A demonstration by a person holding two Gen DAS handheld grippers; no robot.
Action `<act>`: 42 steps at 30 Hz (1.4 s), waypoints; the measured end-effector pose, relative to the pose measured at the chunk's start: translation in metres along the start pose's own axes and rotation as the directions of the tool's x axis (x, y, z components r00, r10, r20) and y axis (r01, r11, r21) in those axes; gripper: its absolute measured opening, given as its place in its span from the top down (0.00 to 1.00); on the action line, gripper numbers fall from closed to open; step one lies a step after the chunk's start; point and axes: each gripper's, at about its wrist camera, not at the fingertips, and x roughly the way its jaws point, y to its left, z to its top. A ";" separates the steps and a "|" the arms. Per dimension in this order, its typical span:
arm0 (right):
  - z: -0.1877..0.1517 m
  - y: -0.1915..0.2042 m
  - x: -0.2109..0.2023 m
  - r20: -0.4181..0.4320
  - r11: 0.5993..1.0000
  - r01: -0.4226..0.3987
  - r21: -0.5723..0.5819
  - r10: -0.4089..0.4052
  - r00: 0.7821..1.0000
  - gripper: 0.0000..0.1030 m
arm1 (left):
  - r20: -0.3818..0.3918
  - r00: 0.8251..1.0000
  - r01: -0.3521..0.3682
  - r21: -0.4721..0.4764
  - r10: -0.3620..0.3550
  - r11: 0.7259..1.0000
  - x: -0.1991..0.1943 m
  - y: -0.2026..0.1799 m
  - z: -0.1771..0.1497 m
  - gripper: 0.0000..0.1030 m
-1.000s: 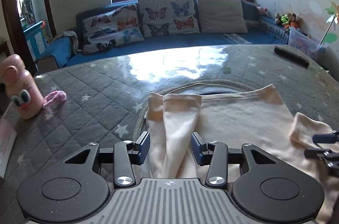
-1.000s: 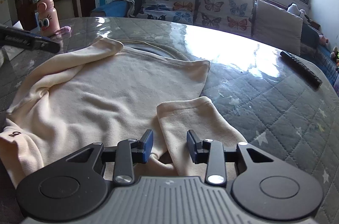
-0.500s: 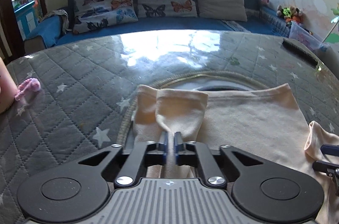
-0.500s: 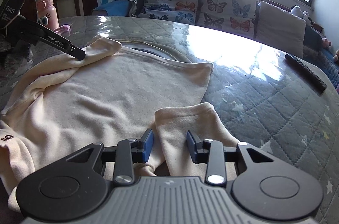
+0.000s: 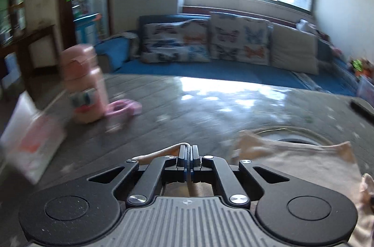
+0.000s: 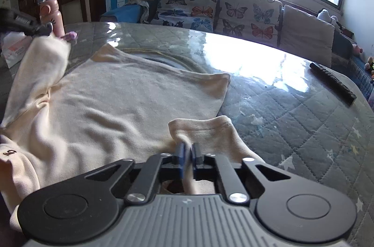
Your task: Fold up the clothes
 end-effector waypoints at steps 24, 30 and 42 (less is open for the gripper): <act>-0.096 -0.114 -0.111 -0.057 0.820 0.343 0.458 -0.358 0.932 0.98 | -0.138 0.979 -0.168 -0.144 0.148 0.975 -0.038 0.082 -0.090 0.98; -0.107 -0.135 -0.108 -0.109 0.768 0.406 0.496 -0.408 0.906 1.00 | -0.142 0.976 -0.182 -0.138 0.163 0.974 -0.044 0.083 -0.094 0.96; -0.083 -0.124 -0.088 -0.050 0.857 0.285 0.430 -0.292 0.955 0.69 | -0.058 0.991 -0.126 -0.046 0.123 0.991 -0.080 0.065 -0.087 0.74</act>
